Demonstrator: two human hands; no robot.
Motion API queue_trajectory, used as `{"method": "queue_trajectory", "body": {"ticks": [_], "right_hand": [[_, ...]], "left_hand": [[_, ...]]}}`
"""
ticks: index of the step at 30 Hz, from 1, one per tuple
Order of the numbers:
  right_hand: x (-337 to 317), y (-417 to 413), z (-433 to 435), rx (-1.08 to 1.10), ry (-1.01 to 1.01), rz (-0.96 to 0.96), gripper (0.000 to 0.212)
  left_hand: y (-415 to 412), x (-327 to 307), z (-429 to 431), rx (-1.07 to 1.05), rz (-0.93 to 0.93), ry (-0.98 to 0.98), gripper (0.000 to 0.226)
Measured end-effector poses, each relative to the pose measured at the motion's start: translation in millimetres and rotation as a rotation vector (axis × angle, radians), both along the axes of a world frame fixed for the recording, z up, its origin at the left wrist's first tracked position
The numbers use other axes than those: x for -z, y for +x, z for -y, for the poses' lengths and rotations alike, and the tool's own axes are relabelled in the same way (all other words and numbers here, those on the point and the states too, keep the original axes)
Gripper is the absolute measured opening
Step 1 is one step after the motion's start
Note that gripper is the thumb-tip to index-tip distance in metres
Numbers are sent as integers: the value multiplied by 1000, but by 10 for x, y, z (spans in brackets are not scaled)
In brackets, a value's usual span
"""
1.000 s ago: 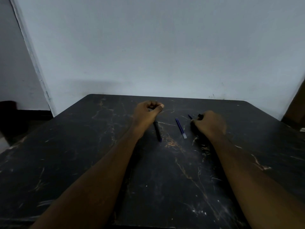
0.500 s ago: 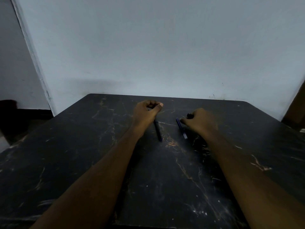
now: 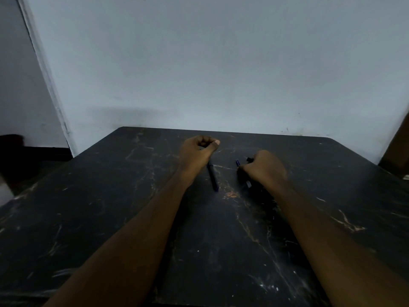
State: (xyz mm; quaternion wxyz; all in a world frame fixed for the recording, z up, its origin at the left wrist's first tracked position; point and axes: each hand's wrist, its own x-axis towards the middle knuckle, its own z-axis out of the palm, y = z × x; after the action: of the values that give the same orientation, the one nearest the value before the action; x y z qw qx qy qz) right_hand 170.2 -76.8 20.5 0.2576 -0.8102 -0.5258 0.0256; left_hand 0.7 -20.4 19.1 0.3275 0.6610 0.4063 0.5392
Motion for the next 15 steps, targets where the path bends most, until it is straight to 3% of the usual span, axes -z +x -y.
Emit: {"method": "queue_trajectory", "body": {"ticks": [15], "right_hand": [[29,51,-34,-54,58,-62,33]], "left_hand": [[-4,-12,19,1,6,-2,13]]}}
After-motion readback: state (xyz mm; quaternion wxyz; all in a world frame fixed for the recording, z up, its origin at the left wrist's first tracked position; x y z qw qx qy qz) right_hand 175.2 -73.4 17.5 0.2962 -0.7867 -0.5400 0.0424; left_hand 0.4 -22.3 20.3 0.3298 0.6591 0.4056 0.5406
